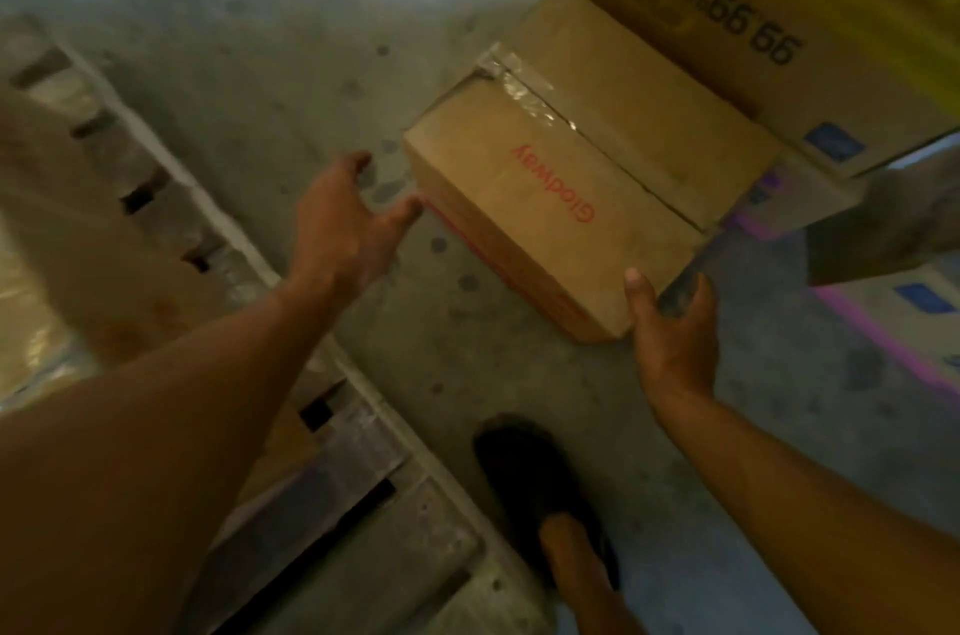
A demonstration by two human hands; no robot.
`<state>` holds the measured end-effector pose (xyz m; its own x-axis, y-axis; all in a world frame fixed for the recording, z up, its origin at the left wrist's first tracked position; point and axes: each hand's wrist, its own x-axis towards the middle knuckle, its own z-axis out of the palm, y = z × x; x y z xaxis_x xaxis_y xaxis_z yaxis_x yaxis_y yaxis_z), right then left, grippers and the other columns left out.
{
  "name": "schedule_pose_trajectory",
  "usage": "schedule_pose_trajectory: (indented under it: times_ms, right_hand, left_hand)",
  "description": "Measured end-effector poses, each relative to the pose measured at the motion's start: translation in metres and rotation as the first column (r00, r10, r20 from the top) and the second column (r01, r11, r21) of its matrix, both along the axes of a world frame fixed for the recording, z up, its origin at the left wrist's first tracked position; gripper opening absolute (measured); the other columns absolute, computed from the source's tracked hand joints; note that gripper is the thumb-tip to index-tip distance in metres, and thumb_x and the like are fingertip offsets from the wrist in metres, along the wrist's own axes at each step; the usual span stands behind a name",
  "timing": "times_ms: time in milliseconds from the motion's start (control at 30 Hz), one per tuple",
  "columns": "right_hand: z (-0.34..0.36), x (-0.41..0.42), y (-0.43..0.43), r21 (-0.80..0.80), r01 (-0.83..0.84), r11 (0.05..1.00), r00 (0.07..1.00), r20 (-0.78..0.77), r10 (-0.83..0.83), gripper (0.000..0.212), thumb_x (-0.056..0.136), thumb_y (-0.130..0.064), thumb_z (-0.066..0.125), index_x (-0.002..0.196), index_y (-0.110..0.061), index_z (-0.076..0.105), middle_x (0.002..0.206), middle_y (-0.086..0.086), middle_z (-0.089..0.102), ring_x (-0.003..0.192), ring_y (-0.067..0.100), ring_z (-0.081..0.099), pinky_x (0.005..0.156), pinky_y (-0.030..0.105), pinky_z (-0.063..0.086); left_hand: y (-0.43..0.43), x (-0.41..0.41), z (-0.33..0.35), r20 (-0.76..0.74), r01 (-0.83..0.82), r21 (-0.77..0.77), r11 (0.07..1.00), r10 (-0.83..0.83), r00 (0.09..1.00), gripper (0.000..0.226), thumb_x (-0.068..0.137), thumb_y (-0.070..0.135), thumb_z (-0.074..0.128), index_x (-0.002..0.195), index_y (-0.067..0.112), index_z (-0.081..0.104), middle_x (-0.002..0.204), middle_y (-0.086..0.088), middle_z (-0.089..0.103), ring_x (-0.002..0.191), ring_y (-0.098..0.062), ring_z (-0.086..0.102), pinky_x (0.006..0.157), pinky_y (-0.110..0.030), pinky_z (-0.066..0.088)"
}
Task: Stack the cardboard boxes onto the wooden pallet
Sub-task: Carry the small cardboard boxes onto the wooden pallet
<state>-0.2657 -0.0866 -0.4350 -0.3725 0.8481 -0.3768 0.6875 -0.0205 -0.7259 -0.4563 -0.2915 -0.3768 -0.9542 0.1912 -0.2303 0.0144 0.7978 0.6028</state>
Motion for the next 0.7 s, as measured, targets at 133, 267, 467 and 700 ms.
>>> schedule_pose_trajectory:
  times_ms: [133, 267, 467, 700]
  right_hand:
    - [-0.024, -0.013, 0.016, -0.091, 0.048, 0.995, 0.998, -0.024, -0.05, 0.09, 0.084, -0.055, 0.069, 0.155, -0.016, 0.028, 0.155, 0.002, 0.039, 0.137, 0.014, 0.044, 0.114, 0.032, 0.036]
    - [-0.036, -0.029, 0.025, -0.144, 0.086, 0.986, 0.989, -0.107, -0.102, 0.078, 0.079, -0.053, 0.072, 0.143, -0.018, 0.046, 0.131, -0.01, 0.055, 0.105, -0.008, 0.056, 0.083, -0.001, 0.039]
    - [-0.044, -0.04, 0.034, -0.08, 0.097, 0.992, 0.995, -0.031, -0.1, 0.101, 0.069, -0.062, 0.068, 0.15, -0.01, 0.038, 0.15, 0.005, 0.046, 0.136, 0.018, 0.046, 0.116, 0.034, 0.034]
    - [-0.045, -0.034, 0.036, -0.117, 0.108, 0.987, 0.985, -0.123, -0.122, 0.071, 0.083, -0.033, 0.076, 0.144, -0.014, 0.046, 0.123, -0.017, 0.048, 0.1, -0.019, 0.043, 0.077, -0.01, 0.03]
  left_hand:
    - [0.037, -0.036, -0.038, 0.004, 0.126, -0.064, 0.99, -0.126, 0.992, 0.091, 0.075, 0.058, 0.075, 0.148, 0.018, 0.038, 0.148, -0.007, 0.046, 0.135, -0.025, 0.043, 0.105, -0.037, 0.036]
    - [0.069, -0.074, -0.061, 0.017, 0.185, -0.041, 0.982, -0.185, 0.983, 0.102, 0.07, 0.056, 0.08, 0.15, 0.015, 0.031, 0.152, -0.006, 0.039, 0.138, -0.025, 0.037, 0.11, -0.038, 0.031]
    - [0.096, -0.13, -0.082, 0.075, 0.171, -0.093, 0.981, -0.164, 0.984, 0.126, 0.058, 0.06, 0.085, 0.155, 0.014, 0.021, 0.162, -0.009, 0.022, 0.149, -0.029, 0.02, 0.119, -0.053, 0.022]
    - [0.08, -0.13, -0.078, 0.492, 0.055, 0.178, 0.983, -0.137, 0.86, 0.101, 0.044, 0.059, 0.088, 0.131, 0.016, 0.058, 0.118, 0.001, 0.068, 0.099, -0.016, 0.067, 0.08, -0.035, 0.058]
